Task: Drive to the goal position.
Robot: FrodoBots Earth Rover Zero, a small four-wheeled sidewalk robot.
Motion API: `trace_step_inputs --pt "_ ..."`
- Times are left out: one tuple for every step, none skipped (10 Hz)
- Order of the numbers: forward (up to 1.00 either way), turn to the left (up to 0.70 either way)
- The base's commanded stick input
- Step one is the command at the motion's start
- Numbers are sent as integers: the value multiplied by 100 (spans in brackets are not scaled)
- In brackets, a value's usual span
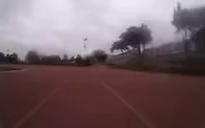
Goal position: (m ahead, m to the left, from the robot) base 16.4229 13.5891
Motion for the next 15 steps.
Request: trace_step_inputs --pt "70 14" --pt "70 14" --pt "70 14" --pt "70 14" --pt "70 14" --pt "70 14" --pt "70 14" --pt "70 14" --pt "70 14" --pt "70 14" --pt "70 14" --pt "70 14" --pt "70 14" --pt "70 14" --pt "70 10"
